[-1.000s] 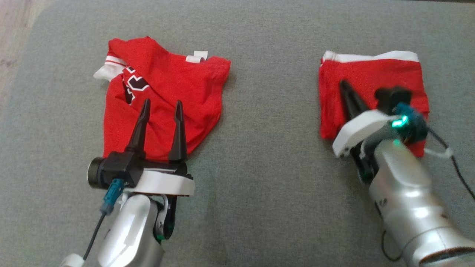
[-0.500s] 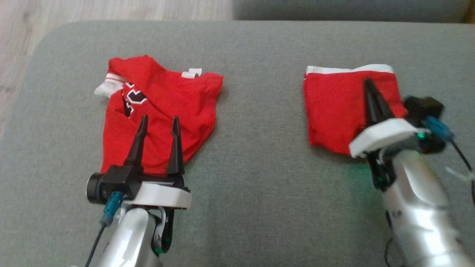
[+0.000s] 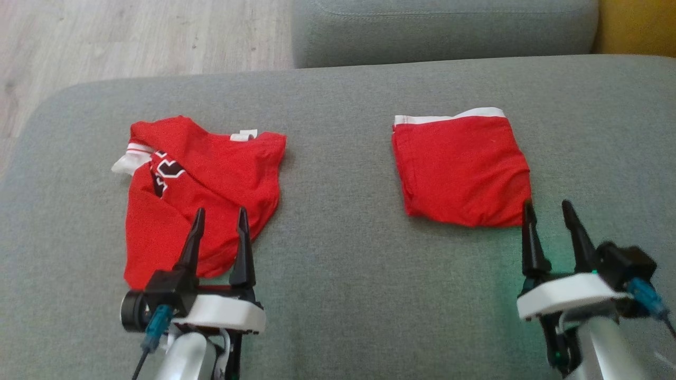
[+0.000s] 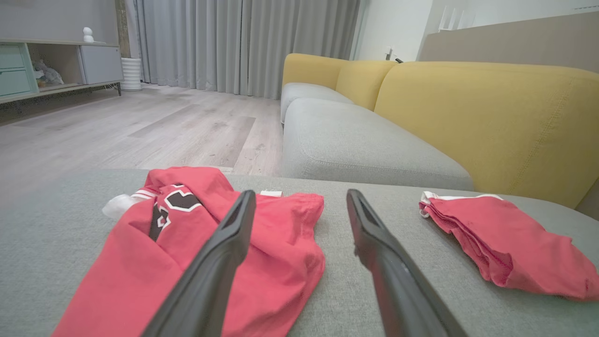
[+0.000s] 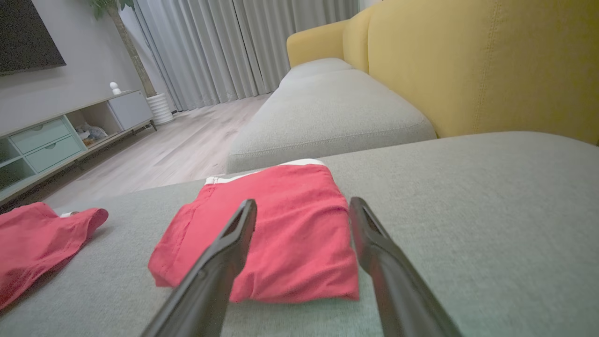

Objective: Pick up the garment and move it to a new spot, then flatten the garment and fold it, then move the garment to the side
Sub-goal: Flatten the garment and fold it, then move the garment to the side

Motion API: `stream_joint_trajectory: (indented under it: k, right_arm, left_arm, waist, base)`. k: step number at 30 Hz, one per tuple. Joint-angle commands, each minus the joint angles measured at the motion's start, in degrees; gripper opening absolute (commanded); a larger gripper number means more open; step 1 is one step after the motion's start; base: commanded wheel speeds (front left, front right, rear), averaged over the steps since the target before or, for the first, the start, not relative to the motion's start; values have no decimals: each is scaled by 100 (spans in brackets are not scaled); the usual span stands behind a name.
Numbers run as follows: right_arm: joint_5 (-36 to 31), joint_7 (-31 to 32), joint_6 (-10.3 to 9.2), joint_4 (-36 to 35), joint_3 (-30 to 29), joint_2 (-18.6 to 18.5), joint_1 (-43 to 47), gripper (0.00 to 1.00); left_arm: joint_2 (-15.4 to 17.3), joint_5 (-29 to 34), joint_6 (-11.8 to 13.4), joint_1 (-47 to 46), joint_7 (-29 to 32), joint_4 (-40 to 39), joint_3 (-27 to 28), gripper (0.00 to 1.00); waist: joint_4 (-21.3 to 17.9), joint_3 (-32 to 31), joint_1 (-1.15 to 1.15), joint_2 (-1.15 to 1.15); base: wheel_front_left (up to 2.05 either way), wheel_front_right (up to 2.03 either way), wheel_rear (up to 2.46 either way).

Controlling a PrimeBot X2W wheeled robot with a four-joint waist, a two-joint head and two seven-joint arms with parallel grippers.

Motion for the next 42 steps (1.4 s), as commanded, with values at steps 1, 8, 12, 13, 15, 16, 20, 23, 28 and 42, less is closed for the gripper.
stream_joint_trajectory:
  k: [1,8,12,13,15,16,20,23,28,42]
  right_arm:
    - [28,-36,-4,-287,198,17,15,100]
    - [36,-37,-4,-416,202,18,135,100]
    - [25,-37,-4,-447,169,18,61,100]
    - [10,-37,-4,-446,165,19,19,100]
    - [-41,-37,-4,-418,166,19,-101,100]
    - [-69,-35,-4,-380,164,19,-182,100]
    - [-46,187,-4,-44,-14,19,-634,100]
    - [8,448,-4,312,-206,19,-1060,100]
    - [-176,862,-4,1100,-758,19,-1761,100]
    - [-906,1500,-4,2911,-523,-324,-2699,0]
  left_arm:
    - [38,17,-31,-83,-46,-126,235,100]
    - [38,7,-31,-53,-46,-94,265,100]
    - [38,12,-33,-131,-46,-117,213,100]
    - [38,17,-36,-156,-46,-126,200,100]
    - [38,29,-43,-207,-46,-147,176,100]
    - [38,36,-47,-234,-46,-160,169,100]
    - [38,62,-63,-352,-46,-176,131,100]
    - [38,57,-73,-441,-46,-170,103,100]
    - [38,38,-77,-568,-46,-150,27,100]
    - [38,3,-7,-693,-46,-125,-51,100]
  waist:
    - [-47,-13,1,0]
    - [-75,33,1,0]
    - [-26,110,1,0]
    - [-12,140,1,0]
    - [16,212,1,0]
    - [31,257,1,0]
    - [138,472,1,0]
    - [236,655,1,0]
    - [416,903,1,0]
    - [592,1053,1,0]
  base:
    - [0,0,0]
    - [0,0,0]
    - [0,0,0]
    - [0,0,0]
    - [0,0,0]
    - [0,0,0]
    - [0,0,0]
    - [0,0,0]
    - [0,0,0]
    - [0,0,0]
